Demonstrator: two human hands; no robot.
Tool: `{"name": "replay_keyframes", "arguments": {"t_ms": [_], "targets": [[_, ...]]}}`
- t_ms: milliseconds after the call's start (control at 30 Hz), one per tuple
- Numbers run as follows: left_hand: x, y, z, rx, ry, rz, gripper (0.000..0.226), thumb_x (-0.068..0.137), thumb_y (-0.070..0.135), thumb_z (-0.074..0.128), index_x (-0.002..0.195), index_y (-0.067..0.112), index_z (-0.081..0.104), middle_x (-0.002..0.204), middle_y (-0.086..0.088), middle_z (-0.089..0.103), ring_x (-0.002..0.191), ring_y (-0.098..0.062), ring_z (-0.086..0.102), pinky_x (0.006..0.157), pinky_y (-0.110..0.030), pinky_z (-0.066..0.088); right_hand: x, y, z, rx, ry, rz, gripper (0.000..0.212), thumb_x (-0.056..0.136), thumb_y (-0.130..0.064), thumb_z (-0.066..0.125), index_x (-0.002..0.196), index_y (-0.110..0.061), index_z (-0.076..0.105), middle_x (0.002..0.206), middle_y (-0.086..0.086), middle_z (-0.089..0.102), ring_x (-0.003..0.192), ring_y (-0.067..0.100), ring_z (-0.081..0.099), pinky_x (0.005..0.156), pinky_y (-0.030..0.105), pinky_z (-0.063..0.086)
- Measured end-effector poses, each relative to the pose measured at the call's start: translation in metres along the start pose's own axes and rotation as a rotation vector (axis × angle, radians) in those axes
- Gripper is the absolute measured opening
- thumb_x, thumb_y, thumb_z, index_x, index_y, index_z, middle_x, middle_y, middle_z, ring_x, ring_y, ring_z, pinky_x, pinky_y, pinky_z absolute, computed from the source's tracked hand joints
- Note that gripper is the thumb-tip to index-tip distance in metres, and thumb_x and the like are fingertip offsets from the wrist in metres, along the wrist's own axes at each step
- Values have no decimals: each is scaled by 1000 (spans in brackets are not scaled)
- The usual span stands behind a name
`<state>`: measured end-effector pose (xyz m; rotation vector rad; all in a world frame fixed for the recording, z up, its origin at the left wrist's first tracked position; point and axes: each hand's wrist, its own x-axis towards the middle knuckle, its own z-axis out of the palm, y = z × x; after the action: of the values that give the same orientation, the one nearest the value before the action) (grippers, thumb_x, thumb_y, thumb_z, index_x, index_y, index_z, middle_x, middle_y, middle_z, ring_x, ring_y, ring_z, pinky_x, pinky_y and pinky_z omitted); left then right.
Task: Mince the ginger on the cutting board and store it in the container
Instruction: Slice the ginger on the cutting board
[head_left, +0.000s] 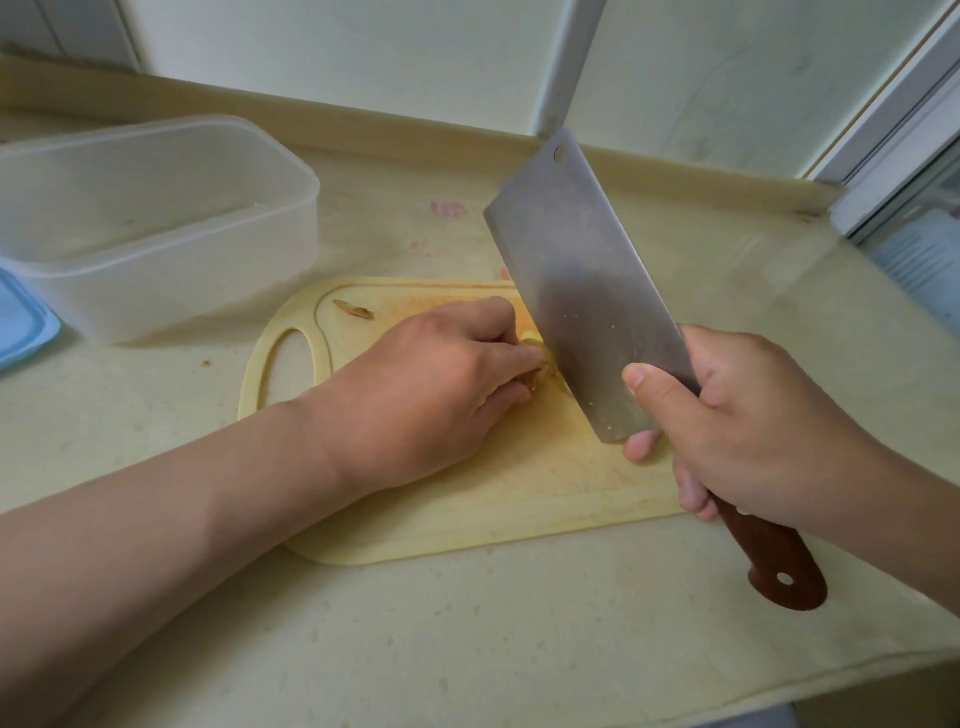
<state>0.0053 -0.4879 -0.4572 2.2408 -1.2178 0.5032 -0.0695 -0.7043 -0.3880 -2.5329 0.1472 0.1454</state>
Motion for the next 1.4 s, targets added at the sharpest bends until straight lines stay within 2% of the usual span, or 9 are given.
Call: {"name": "replay_keyframes", "arguments": {"t_ms": [167, 267, 400, 600, 767, 1033, 1167, 1333, 1400], "targets": [[0, 0, 2, 23, 6, 22, 17, 87, 16, 66, 96, 6, 76, 87, -6, 63, 74, -24, 62, 66, -36, 50, 3, -8, -11, -65, -93, 53, 23, 106, -33, 46, 94, -16, 56, 46, -11, 63, 51, 28, 71, 35, 21, 42], [0, -1, 3, 33, 11, 32, 16, 88, 14, 64, 93, 3, 74, 86, -8, 63, 73, -25, 62, 67, -34, 46, 12, -19, -16, -93, -131, 38, 19, 107, -31, 46, 93, -21, 54, 45, -8, 63, 57, 31, 73, 36, 26, 44], [-1, -1, 2, 38, 22, 58, 16, 89, 14, 64, 96, 3, 74, 87, -10, 62, 74, -28, 63, 66, -38, 52, 30, -28, -11, -99, -168, -9, 15, 108, -27, 47, 97, -19, 54, 58, -1, 71, 42, 22, 62, 39, 29, 49], [-1, -3, 3, 14, 25, 67, 19, 92, 16, 64, 104, 5, 75, 90, -9, 64, 77, -25, 65, 68, -38, 52, 38, -35, -9, -110, -199, 27, 19, 110, -27, 44, 97, -15, 51, 68, 14, 73, 32, 17, 52, 36, 24, 43], [-1, -4, 2, 26, 33, 83, 24, 93, 17, 65, 112, 6, 74, 92, -8, 64, 78, -24, 64, 72, -33, 51, 37, -39, -7, -157, -192, 17, 23, 109, -25, 41, 98, -8, 51, 70, 16, 72, 33, 18, 53, 41, 27, 49], [-1, -5, 1, -2, 38, 100, 23, 93, 19, 66, 108, 6, 76, 92, -8, 66, 78, -26, 67, 68, -38, 57, 33, -46, -6, -188, -181, 24, 23, 109, -23, 42, 99, -4, 51, 73, 20, 72, 38, 21, 56, 42, 30, 52], [-4, -4, -1, 8, 49, 115, 21, 89, 20, 69, 106, 9, 77, 90, -7, 66, 74, -24, 65, 65, -37, 56, 41, -59, 8, -268, -158, -1, 20, 105, -19, 42, 96, -5, 53, 74, 23, 73, 46, 29, 63, 47, 39, 59], [-8, -5, -4, 8, 62, 79, 28, 94, 26, 60, 111, 10, 76, 94, -7, 64, 75, -21, 61, 69, -28, 51, 51, -60, 7, -193, -137, 22, 23, 107, -22, 42, 94, -5, 52, 77, 21, 74, 38, 21, 57, 42, 31, 54], [-7, -4, -3, 21, 71, 78, 28, 94, 24, 60, 111, 7, 75, 95, -10, 61, 73, -23, 60, 68, -29, 51, 47, -51, 5, -114, -103, 49, 24, 107, -24, 42, 98, -5, 53, 77, 18, 75, 35, 18, 55, 41, 27, 50]]}}
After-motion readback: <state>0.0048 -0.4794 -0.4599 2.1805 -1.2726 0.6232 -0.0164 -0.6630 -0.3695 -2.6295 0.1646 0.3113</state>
